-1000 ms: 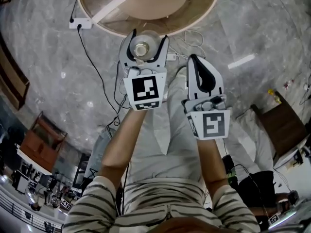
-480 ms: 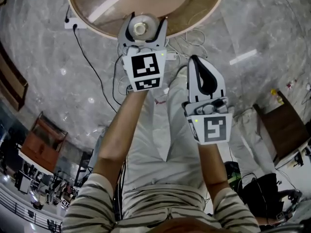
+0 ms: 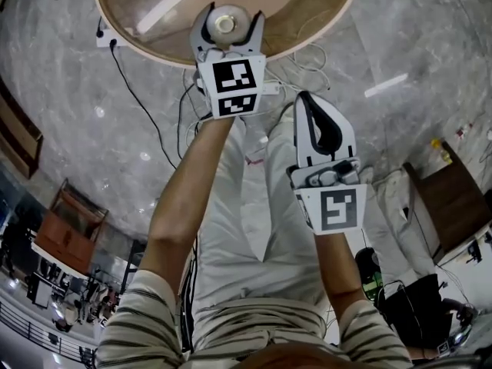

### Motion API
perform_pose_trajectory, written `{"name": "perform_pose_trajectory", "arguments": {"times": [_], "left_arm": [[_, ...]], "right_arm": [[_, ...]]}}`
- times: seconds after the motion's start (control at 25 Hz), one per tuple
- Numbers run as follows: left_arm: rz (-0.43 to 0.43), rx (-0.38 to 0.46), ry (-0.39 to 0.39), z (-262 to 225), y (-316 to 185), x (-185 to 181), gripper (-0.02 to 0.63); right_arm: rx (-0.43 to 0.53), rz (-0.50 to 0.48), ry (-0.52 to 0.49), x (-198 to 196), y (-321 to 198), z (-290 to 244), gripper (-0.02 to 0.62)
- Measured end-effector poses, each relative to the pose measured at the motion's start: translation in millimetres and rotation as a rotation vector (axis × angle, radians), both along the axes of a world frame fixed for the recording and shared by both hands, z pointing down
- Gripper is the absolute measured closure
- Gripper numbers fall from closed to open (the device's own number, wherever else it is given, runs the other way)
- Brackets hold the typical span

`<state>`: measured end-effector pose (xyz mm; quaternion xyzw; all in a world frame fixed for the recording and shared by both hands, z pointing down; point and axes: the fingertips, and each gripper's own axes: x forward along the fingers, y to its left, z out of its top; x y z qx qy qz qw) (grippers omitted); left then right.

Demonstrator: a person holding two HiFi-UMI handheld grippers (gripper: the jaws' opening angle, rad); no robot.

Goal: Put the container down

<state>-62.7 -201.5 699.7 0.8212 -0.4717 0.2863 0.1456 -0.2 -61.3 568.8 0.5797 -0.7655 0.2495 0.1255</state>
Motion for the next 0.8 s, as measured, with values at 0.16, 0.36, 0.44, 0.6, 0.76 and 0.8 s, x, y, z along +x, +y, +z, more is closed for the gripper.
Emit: {"name": "perform_pose_trajectory", "arguments": {"times": [0.16, 0.36, 0.44, 0.6, 0.76, 0.8], "left_arm": [[0.01, -0.007, -0.013, 15.4, -4.6, 1.6, 0.273], [0.035, -0.016, -0.045, 32.1, -10.5, 1.1, 0.273], [0.042, -0.017, -0.052, 35.5, -14.5, 0.3, 0.273], [0.045, -0.031, -0.055, 41.4, -16.9, 1.0, 0.273], [0.019, -0.036, -0.056, 41.9, -19.9, -5.5, 0.273], [0.02, -0.036, -0.055, 42.0, -19.2, -4.5, 0.272]], "right_arm": [[-0.001, 0.01, 0.003, 1.1, 1.2, 3.6, 0.588], [-0.015, 0.004, 0.012, -2.1, 4.6, 8.3, 0.588], [-0.03, 0.001, 0.008, -4.4, 4.8, 11.6, 0.588], [-0.029, 0.016, -0.007, -4.4, 5.6, 10.8, 0.588], [-0.032, 0.006, -0.014, -5.9, 5.5, 10.7, 0.588], [-0.033, 0.012, -0.014, -5.0, 6.6, 10.5, 0.588]]}}
